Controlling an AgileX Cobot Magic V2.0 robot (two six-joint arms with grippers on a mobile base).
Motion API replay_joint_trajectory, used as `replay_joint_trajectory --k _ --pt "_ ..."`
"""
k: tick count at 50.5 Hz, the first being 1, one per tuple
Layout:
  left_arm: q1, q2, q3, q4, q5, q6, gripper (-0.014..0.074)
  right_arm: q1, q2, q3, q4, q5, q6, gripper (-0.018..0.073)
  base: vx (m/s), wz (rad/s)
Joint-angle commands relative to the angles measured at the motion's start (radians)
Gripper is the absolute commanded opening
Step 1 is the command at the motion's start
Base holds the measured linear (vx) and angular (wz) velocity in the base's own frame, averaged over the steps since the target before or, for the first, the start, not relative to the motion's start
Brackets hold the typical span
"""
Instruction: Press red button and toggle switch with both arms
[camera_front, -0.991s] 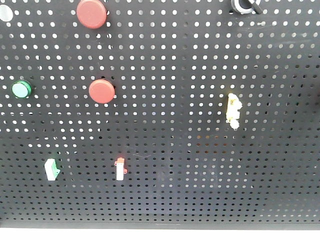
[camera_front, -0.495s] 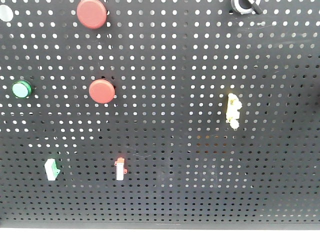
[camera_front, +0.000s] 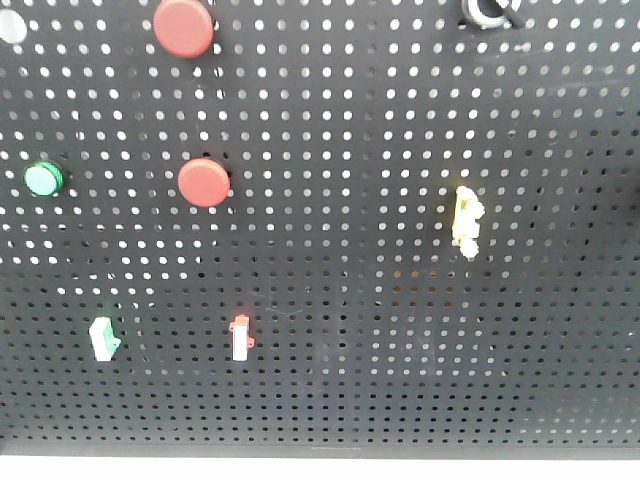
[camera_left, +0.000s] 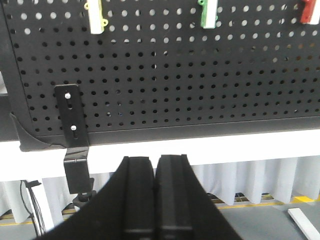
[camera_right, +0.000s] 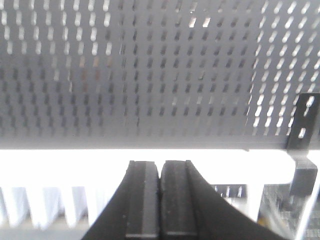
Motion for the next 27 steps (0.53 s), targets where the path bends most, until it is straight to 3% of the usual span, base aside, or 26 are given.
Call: replay_joint_trajectory --k 1,27 --pt "-0.002 -0.016 0.034 -0.002 -0.079 -0.008 0.0002 0.013 -0.018 0.013 -0.017 -0.05 0.003 -0.0003 0.0 0.0" --pt "-0.002 -0.016 0.034 -0.002 -0.079 -0.008 0.0002 0.016 -0.018 0.013 -0.017 -0.05 0.003 -0.0003 0.0 0.0"
